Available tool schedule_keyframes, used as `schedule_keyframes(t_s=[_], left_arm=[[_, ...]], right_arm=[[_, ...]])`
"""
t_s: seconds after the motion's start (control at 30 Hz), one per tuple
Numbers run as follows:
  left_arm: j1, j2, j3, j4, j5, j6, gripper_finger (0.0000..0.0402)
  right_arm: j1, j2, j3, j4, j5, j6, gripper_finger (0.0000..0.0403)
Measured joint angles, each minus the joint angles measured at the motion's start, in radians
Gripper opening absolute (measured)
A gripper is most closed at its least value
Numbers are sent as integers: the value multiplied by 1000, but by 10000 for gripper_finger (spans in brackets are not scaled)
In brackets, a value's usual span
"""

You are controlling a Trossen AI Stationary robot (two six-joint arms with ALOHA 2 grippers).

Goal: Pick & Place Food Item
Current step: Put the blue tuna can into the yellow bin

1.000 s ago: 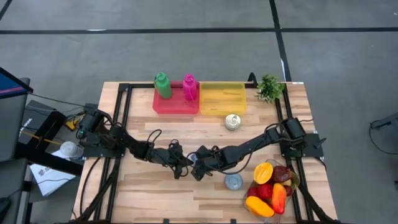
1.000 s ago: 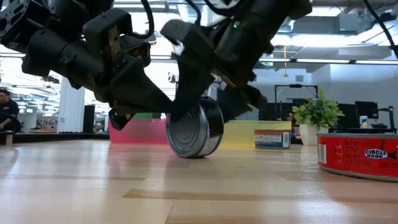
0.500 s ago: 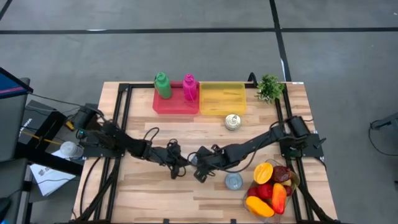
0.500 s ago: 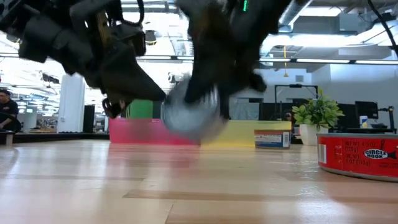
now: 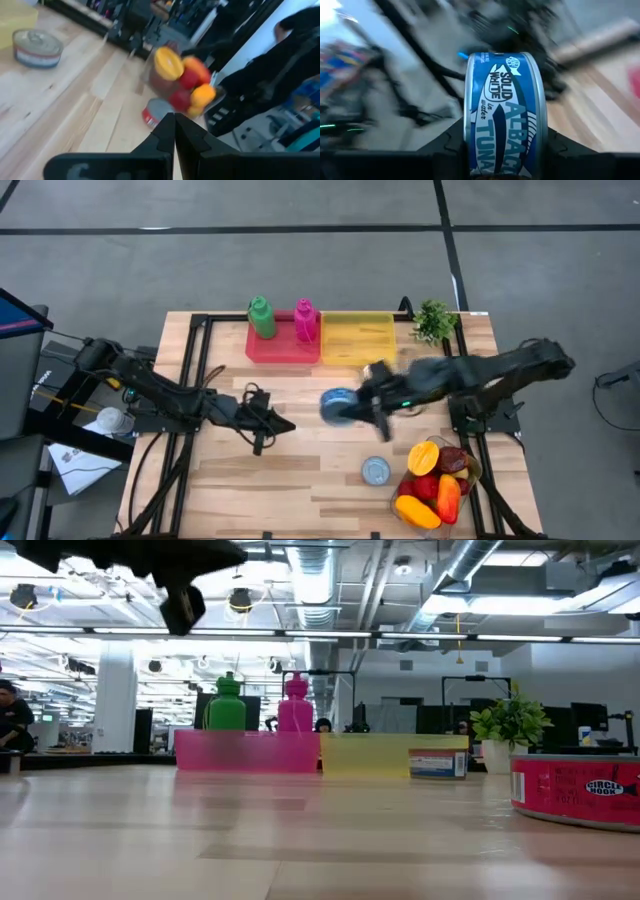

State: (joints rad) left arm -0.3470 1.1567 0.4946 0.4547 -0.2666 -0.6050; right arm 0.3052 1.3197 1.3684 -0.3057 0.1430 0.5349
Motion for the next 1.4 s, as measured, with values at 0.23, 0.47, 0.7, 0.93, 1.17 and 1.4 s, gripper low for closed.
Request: schedule_keyframes(t_s=[0.23, 0.47, 0.7, 0.93, 1.17, 1.4], left_arm=[[0, -95, 0, -3, -4, 6, 0], [0, -106, 0, -4, -4, 25, 0], [0, -106, 0, -7, -3, 25, 0], [0, -106, 0, -7, -3, 30, 0], [0, -106, 0, -12, -3, 23, 0], [0, -106, 0, -12, -14, -10, 0]], right_arm=[[42, -196, 0, 215, -79, -108, 130], [76, -275, 0, 234, -73, -127, 130], [55, -263, 0, 242, -198, -126, 130], [83, -242, 0, -39, 20, -117, 130], [-32, -139, 0, -403, 348, 135, 130], [-388, 43, -1, -520, 150, 168, 130]])
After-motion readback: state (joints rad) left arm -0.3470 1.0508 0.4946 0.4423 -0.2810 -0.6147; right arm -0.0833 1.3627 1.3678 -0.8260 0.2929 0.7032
